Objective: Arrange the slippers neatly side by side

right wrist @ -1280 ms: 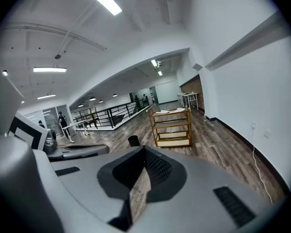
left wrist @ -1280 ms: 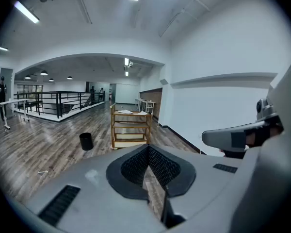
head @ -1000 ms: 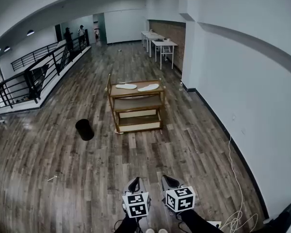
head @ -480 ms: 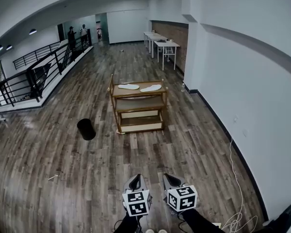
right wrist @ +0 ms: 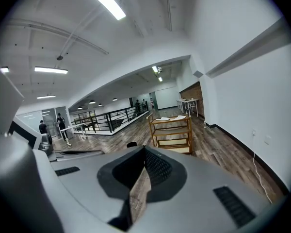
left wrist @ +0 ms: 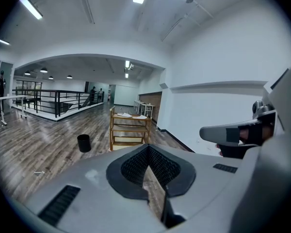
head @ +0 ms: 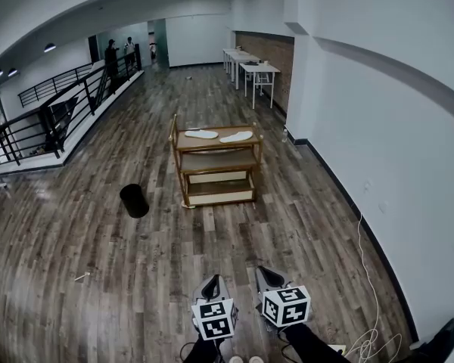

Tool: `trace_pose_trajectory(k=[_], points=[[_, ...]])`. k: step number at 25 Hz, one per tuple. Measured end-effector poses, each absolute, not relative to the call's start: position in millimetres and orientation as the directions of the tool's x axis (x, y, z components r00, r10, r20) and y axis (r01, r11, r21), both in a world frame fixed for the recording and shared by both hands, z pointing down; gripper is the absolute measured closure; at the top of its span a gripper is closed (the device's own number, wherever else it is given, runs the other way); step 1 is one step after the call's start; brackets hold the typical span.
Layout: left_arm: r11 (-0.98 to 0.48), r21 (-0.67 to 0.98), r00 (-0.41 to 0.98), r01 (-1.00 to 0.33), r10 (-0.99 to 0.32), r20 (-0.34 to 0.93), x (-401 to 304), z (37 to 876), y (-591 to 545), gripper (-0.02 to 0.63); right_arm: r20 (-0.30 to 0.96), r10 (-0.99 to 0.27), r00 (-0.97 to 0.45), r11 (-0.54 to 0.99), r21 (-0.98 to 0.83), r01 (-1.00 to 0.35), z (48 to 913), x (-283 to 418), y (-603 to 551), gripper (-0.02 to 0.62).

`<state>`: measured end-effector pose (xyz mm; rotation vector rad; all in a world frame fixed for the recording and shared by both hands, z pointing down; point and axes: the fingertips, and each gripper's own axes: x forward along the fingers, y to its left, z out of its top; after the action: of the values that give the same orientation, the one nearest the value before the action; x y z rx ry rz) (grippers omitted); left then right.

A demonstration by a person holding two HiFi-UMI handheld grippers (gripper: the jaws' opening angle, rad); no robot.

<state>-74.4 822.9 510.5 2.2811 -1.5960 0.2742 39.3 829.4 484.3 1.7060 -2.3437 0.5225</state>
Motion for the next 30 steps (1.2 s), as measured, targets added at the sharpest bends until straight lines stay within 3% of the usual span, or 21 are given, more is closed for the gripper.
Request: trace_pose_trajectory(k=[13,30], points=[[-0.285,0.19,0.337,-0.939,-0.87,0.36,-95,523,809,0.606,0.384,-0.877,-0.288,0.234,-0.18,-0.955,499,32,825,0.597],[-0.218,0.181,0.272,-0.959,-0.888,0.371,-65,528,690,0.606,0.402,-0.848,-0.347,0.289,-0.2,-0.936,508,68,696,0.597]])
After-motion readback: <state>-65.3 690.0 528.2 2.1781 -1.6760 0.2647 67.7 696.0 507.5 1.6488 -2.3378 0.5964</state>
